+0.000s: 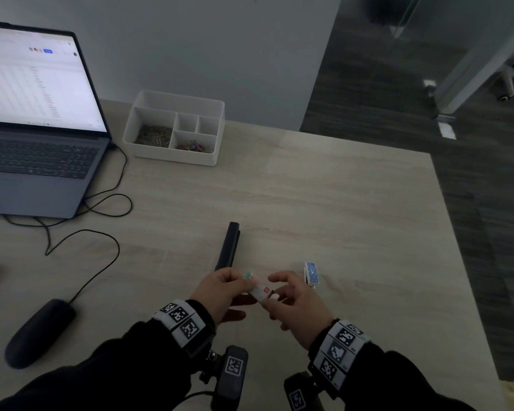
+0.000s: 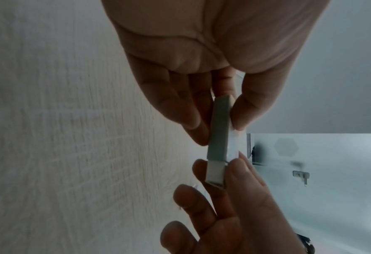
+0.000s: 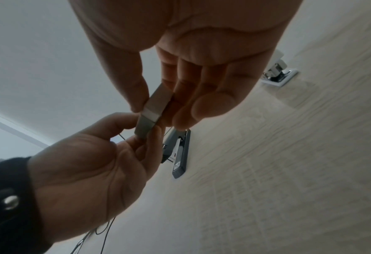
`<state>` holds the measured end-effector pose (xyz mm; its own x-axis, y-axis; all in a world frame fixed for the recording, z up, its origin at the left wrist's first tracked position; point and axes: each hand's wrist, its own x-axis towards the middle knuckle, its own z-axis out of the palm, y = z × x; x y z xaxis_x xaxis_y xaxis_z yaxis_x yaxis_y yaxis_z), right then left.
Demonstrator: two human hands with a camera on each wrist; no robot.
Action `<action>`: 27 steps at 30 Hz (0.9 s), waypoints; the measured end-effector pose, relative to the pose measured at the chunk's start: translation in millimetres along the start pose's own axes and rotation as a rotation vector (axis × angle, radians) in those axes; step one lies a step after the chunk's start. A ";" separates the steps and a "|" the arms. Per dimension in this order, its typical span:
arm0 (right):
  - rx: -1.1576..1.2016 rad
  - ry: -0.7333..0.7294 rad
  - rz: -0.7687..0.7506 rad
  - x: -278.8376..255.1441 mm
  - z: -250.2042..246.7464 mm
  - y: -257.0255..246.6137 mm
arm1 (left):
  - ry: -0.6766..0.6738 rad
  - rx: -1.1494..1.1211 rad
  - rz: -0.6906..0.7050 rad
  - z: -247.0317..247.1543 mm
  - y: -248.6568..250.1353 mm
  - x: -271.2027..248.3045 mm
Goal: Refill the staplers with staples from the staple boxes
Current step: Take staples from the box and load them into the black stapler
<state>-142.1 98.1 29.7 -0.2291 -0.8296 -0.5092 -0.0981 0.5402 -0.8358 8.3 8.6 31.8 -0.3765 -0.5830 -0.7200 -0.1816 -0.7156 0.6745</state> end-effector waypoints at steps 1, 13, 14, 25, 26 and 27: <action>0.009 0.014 0.000 0.0 -0.6 -0.9 | 0.010 -0.021 -0.005 -0.4 -0.8 -0.2; -0.240 0.107 -0.247 4.0 -8.2 14.8 | 0.082 -0.188 -0.032 -4.5 -3.7 0.4; -0.227 0.122 -0.226 5.7 -8.8 16.2 | 0.081 -0.195 -0.031 -4.8 -3.7 0.4; 0.002 0.200 0.138 5.9 -5.4 -0.5 | 0.024 -0.206 -0.021 -3.5 -5.9 -0.6; 0.024 0.194 0.149 5.5 -5.5 -1.6 | 0.022 -0.205 -0.020 -3.6 -6.2 -0.5; 0.044 0.186 0.153 4.9 -5.6 -2.6 | 0.021 -0.202 -0.018 -3.8 -6.3 -0.2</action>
<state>-148.5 93.5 30.5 -0.4128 -0.6960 -0.5876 -0.0075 0.6477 -0.7619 13.0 11.8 27.1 -0.3556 -0.5757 -0.7363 -0.0015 -0.7874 0.6164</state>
